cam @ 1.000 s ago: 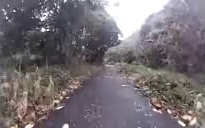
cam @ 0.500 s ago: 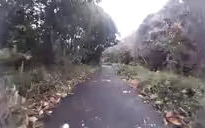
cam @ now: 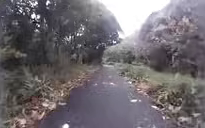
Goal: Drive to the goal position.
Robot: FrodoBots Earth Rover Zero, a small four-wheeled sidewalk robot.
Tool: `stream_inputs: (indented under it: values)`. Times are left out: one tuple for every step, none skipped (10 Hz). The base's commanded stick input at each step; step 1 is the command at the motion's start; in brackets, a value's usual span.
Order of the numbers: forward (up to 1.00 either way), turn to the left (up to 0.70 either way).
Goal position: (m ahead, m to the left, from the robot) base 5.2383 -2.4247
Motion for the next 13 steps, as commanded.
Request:
stream_inputs:
  values:
    - [0.96, 0.0]
    - [0.96, 0.0]
    - [0.96, 0.0]
    - [0.96, 0.0]
    - [0.96, 0.0]
    - [0.96, 0.0]
    - [0.96, 0.0]
    - [0.96, 0.0]
    - [0.96, 0.0]
    - [0.96, 0.0]
    - [0.96, 0.0]
    - [0.95, 0.0]
    - [0.96, 0.0]
